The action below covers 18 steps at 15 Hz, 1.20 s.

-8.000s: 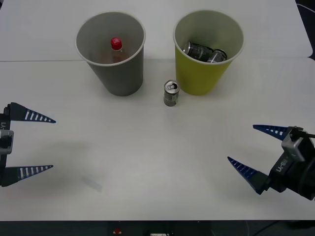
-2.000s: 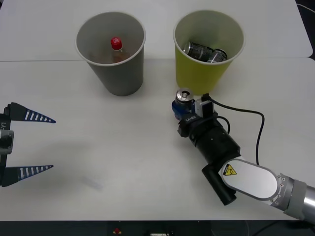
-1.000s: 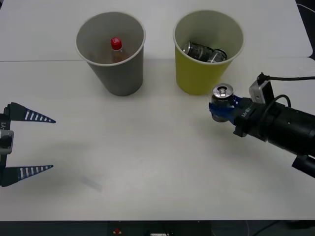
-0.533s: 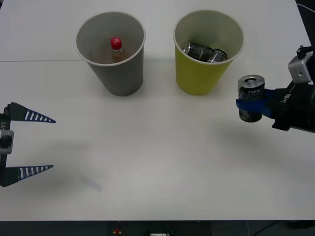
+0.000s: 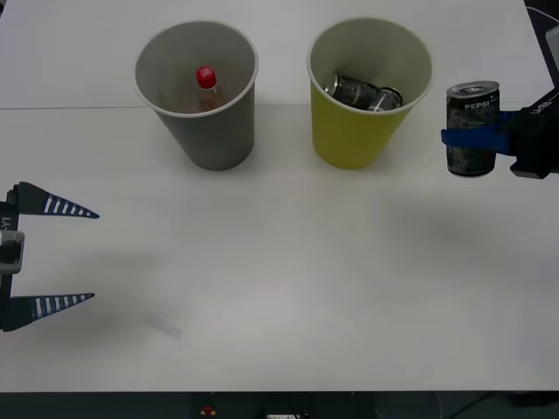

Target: Put the can into the green bin and the plastic bottle into the gray bin

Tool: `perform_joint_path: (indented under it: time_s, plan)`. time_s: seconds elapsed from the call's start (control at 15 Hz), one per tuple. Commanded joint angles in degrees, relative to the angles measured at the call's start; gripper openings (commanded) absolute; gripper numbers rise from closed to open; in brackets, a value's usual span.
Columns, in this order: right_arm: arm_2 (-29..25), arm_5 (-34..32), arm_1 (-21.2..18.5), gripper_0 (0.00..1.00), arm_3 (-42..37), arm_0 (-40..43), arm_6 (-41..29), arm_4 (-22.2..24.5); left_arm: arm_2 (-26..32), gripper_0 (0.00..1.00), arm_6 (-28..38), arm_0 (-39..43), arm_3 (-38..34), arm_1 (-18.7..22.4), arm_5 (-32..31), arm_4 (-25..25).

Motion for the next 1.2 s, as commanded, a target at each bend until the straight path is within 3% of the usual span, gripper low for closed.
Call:
perform_joint_path:
  time_s: [0.07,0.27,0.73,1.2]
  plan:
    - [0.5,-6.4,-0.3,0.0,5.5,-8.2,-0.1,0.6,0.0,1.0,0.0,0.0,0.0,0.0,0.0,0.0]
    - [4.4,-9.5,-1.4,0.0,13.2,-17.9,-0.1,1.3,0.0,1.0,0.0,0.0,0.0,0.0,0.0,0.0]
    - [19.2,-9.7,-1.4,0.0,33.2,-38.6,-0.1,5.3,0.0,1.0,0.0,0.0,0.0,0.0,0.0,0.0]
    - [29.6,-9.8,5.8,0.0,50.4,-53.1,-0.1,14.1,0.0,1.0,0.0,0.0,0.0,0.0,0.0,0.0]
